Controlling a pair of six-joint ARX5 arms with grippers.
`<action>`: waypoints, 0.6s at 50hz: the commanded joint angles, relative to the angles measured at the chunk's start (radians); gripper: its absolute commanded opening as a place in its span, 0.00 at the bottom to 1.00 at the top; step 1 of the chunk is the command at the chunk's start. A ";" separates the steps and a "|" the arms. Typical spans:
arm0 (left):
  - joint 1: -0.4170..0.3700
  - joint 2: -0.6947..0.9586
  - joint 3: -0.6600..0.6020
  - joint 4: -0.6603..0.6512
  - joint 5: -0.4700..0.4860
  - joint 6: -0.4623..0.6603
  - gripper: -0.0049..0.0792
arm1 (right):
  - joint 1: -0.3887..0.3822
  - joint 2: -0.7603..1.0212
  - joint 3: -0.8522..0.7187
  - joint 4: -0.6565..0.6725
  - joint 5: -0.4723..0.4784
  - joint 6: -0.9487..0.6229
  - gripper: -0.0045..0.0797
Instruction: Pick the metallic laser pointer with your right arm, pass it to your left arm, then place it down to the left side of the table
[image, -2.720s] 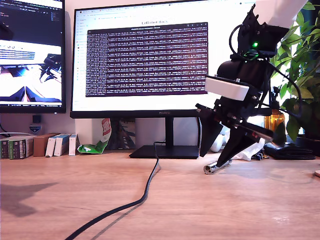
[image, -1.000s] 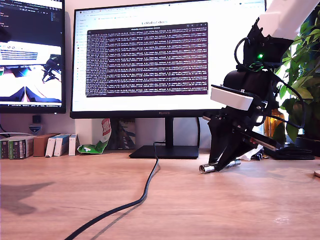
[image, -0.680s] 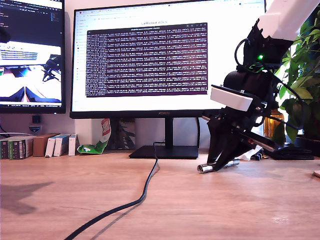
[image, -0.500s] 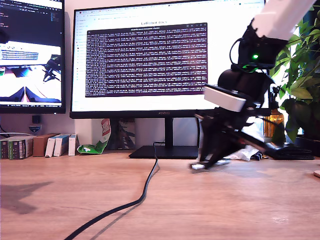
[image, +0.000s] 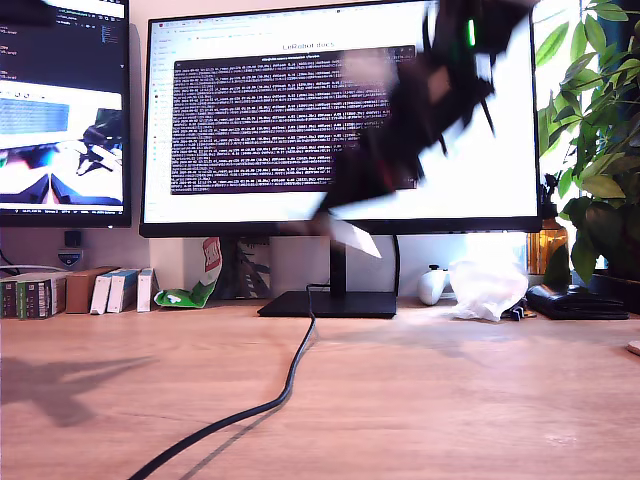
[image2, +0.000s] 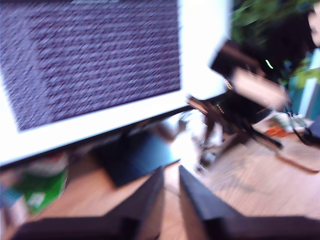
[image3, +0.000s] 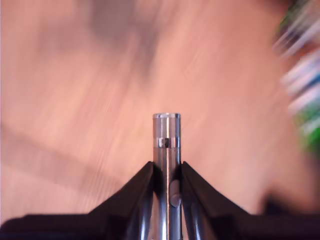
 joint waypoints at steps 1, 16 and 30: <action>-0.019 0.025 0.008 0.055 0.015 0.001 0.26 | 0.018 -0.050 0.026 -0.005 -0.080 0.106 0.04; -0.087 0.181 0.008 0.337 0.087 0.054 0.33 | 0.100 -0.082 0.166 -0.009 -0.391 0.228 0.04; -0.174 0.272 0.008 0.641 0.098 -0.013 0.33 | 0.175 -0.082 0.234 0.037 -0.462 0.229 0.04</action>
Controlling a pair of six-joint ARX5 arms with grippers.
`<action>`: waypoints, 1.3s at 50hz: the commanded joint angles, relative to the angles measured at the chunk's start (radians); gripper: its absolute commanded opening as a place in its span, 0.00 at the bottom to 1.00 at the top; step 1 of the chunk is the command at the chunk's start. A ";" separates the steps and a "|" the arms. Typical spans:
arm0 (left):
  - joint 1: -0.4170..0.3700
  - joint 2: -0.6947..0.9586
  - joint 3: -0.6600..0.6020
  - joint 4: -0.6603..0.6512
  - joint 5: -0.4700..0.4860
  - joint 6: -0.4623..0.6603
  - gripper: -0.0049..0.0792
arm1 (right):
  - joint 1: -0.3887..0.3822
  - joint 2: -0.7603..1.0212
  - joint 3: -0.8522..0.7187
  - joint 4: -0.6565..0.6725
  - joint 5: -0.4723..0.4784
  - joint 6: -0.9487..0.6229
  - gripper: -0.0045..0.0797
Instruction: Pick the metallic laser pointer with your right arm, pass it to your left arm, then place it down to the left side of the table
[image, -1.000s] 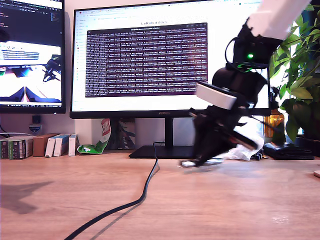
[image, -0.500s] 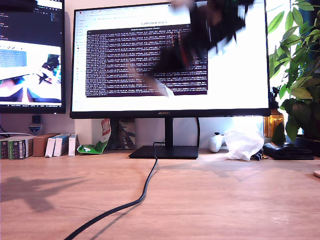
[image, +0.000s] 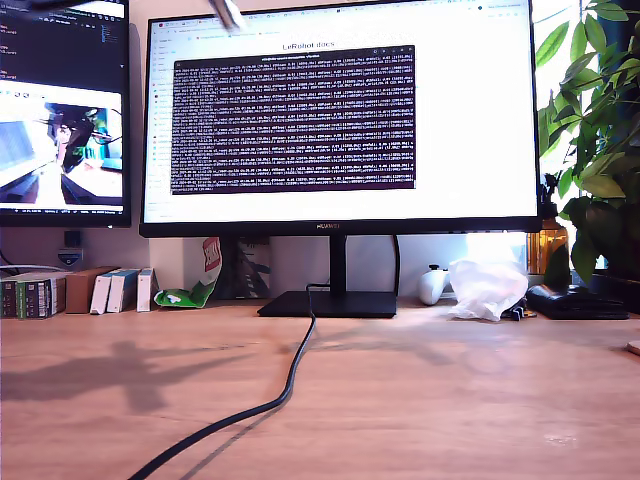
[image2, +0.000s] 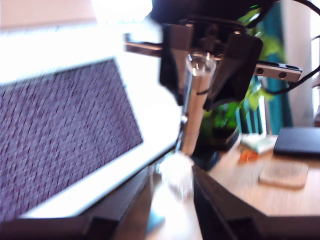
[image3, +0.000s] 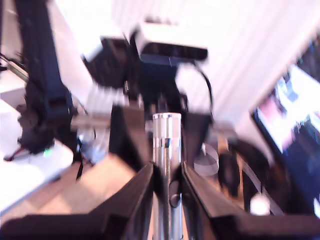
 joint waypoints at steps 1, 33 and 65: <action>-0.018 0.014 0.008 0.060 0.007 -0.024 0.33 | 0.013 0.004 0.015 0.006 -0.010 0.005 0.04; -0.097 0.070 0.008 0.164 0.001 -0.057 0.31 | 0.094 0.004 0.015 0.037 -0.017 0.007 0.04; -0.098 0.070 0.008 0.139 -0.012 -0.051 0.04 | 0.089 0.004 0.016 0.069 -0.038 0.095 0.35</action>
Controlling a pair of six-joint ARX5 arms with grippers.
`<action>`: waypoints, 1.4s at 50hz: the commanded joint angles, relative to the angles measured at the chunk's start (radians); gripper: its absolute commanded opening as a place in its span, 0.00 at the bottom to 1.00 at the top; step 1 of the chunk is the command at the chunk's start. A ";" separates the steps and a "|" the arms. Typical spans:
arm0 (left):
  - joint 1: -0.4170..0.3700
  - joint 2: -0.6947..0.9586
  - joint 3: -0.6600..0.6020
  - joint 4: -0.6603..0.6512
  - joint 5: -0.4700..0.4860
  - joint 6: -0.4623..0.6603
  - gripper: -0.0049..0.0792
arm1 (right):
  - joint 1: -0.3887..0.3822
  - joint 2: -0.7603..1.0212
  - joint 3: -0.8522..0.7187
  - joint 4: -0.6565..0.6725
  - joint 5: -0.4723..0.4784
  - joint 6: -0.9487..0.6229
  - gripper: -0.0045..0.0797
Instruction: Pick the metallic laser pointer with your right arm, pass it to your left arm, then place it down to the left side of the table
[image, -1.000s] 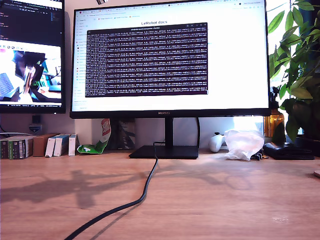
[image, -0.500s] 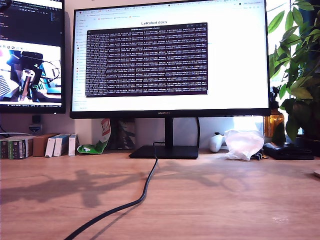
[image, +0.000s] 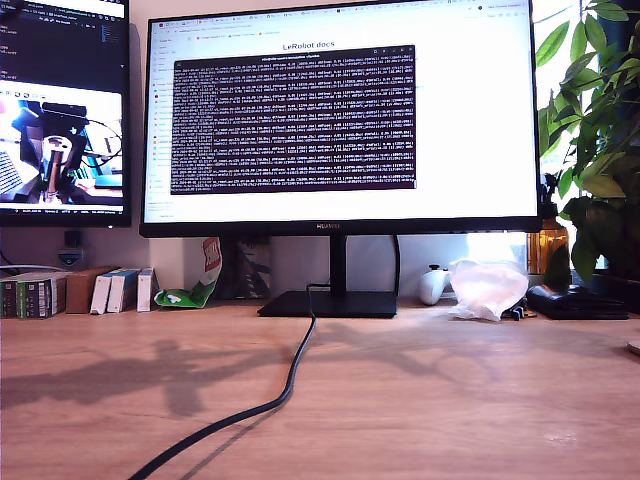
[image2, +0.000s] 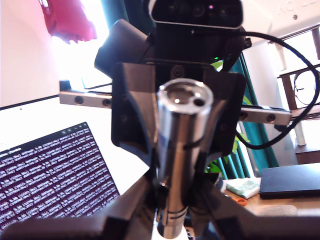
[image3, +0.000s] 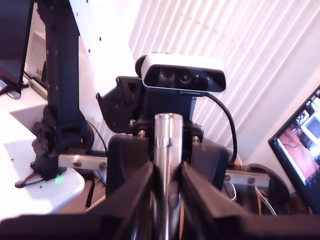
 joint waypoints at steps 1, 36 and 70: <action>-0.006 0.010 0.000 0.005 0.000 0.003 0.04 | 0.003 0.004 0.010 0.003 -0.003 0.019 0.35; 0.105 -0.038 0.001 -0.027 0.050 0.014 0.04 | -0.346 -0.032 0.010 -0.296 0.062 0.196 0.04; 0.109 -0.039 0.013 -0.085 0.049 0.013 0.04 | -0.415 -0.158 0.010 -0.095 1.107 0.790 0.04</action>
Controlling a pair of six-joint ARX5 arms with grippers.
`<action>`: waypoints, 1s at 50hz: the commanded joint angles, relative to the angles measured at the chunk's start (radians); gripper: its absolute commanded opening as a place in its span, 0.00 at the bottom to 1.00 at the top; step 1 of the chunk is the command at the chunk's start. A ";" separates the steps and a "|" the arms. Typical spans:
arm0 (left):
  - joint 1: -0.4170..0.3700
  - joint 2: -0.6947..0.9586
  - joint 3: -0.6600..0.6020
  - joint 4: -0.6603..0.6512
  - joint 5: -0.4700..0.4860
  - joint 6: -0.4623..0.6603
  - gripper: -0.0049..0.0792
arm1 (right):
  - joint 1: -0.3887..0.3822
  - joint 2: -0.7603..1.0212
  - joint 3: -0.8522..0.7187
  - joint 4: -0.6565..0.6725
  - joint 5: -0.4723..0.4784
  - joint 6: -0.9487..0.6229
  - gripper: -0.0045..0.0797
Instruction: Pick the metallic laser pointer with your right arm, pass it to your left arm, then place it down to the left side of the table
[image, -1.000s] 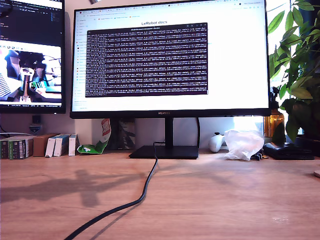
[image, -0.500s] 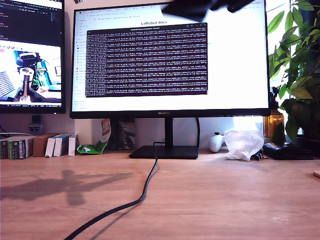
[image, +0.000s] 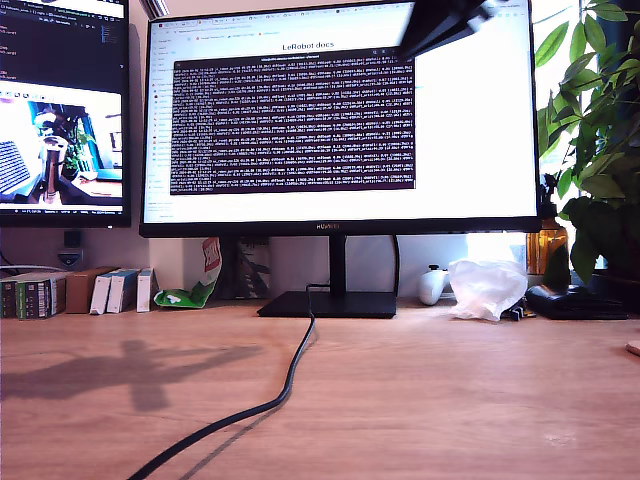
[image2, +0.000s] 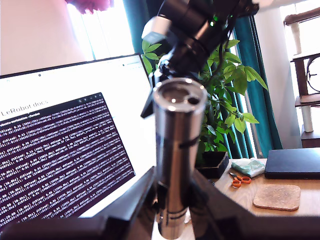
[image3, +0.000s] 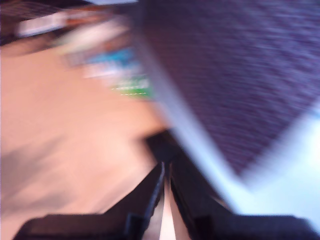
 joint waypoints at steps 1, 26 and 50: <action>0.003 -0.004 0.013 0.005 0.002 0.003 0.04 | -0.004 -0.029 0.010 0.029 0.143 0.063 0.04; 0.003 -0.004 0.013 0.004 0.003 0.002 0.04 | -0.073 -0.049 0.010 0.135 0.460 0.354 0.04; 0.003 -0.004 0.013 -0.087 -0.015 0.004 0.04 | -0.228 -0.080 0.008 0.101 0.592 0.333 0.08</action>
